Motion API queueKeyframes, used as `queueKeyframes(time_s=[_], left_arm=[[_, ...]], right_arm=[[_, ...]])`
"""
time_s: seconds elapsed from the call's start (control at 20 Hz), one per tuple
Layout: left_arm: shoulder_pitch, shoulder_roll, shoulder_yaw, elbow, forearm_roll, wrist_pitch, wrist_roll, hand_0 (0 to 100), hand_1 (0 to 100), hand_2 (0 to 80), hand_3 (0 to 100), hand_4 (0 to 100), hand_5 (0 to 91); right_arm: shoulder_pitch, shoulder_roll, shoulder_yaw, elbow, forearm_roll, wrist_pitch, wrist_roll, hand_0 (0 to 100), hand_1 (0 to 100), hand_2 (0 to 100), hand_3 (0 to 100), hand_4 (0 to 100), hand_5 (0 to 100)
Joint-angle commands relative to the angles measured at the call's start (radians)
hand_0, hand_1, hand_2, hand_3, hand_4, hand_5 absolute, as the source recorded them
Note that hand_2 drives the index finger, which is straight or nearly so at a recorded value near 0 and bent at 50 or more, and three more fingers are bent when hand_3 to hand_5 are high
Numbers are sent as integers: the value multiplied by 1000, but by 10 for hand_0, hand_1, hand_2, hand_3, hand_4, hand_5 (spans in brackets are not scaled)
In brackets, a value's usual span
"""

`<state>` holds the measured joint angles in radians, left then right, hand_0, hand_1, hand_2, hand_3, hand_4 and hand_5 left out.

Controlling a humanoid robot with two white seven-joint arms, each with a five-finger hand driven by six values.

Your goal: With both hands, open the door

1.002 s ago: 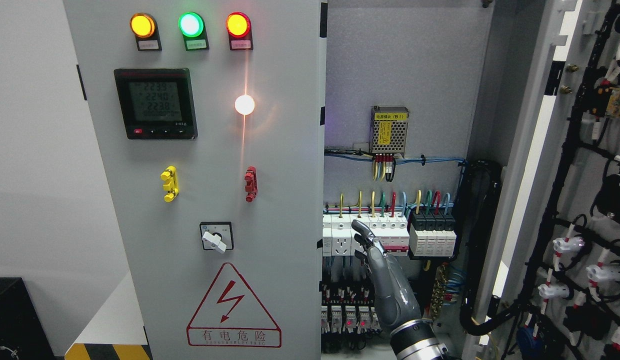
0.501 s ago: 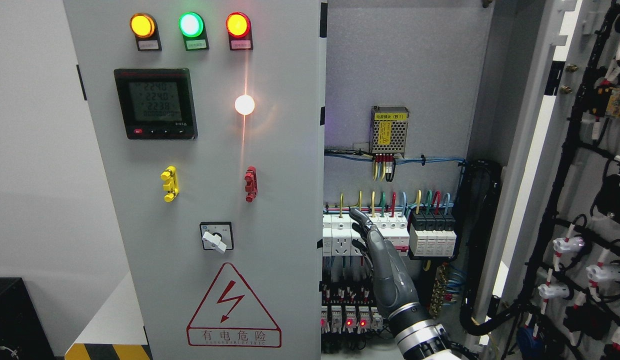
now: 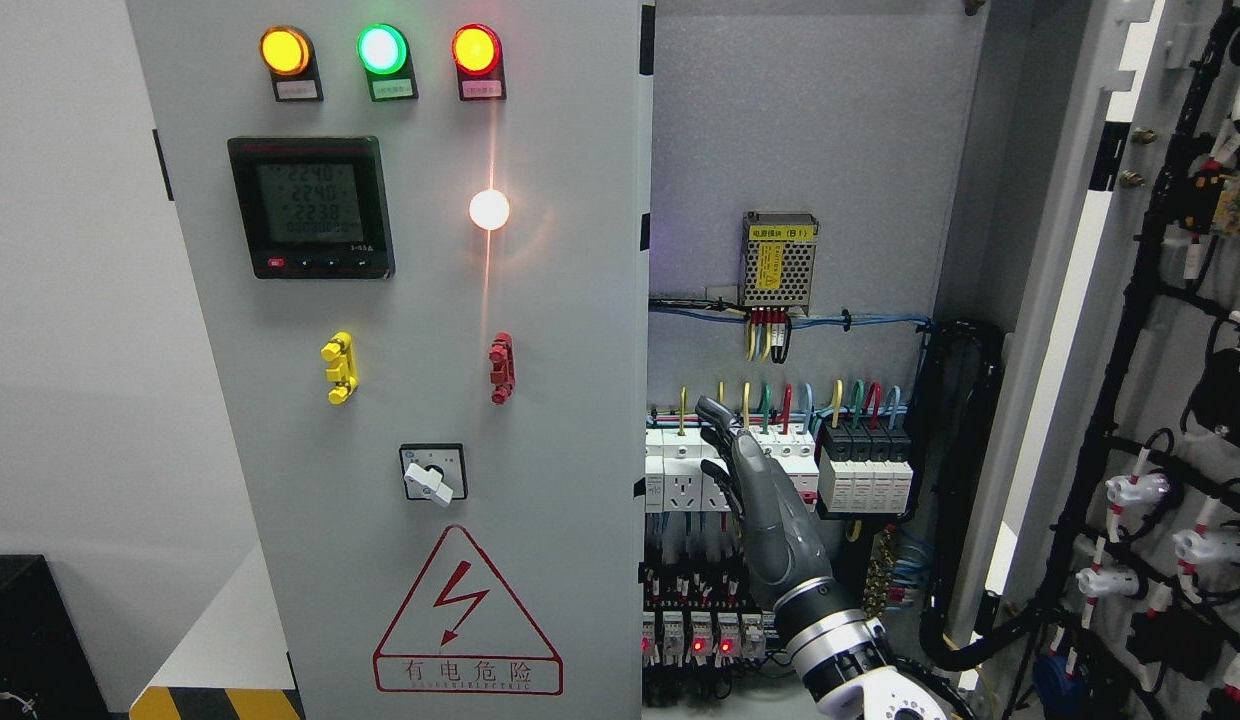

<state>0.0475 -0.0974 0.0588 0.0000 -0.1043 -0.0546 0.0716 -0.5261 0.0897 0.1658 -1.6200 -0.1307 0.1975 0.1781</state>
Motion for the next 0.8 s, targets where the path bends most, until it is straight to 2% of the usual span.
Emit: queueKeyframes(time_s=[0.0, 0.5, 0.65, 0.75], left_arm=[[0, -1, -1, 23, 0, -1, 0, 0, 0, 0, 0, 0, 0], [0, 1, 1, 23, 0, -1, -1, 0, 0, 0, 0, 0, 0], [0, -1, -1, 23, 0, -1, 0, 0, 0, 0, 0, 0, 0], [0, 1, -1, 23, 0, -1, 0, 0, 0, 0, 0, 0, 0]], right_arm=[[-15, -1, -5, 28, -32, 19, 44, 0, 0, 0, 0, 0, 0], [-60, -2, -16, 60, -62, 28, 55, 0, 0, 0, 0, 0, 0], [-68, -5, -15, 61, -147, 80, 55, 0, 0, 0, 0, 0, 0], [-75, -5, -16, 68, -148, 82, 55, 0, 0, 0, 0, 0, 0]])
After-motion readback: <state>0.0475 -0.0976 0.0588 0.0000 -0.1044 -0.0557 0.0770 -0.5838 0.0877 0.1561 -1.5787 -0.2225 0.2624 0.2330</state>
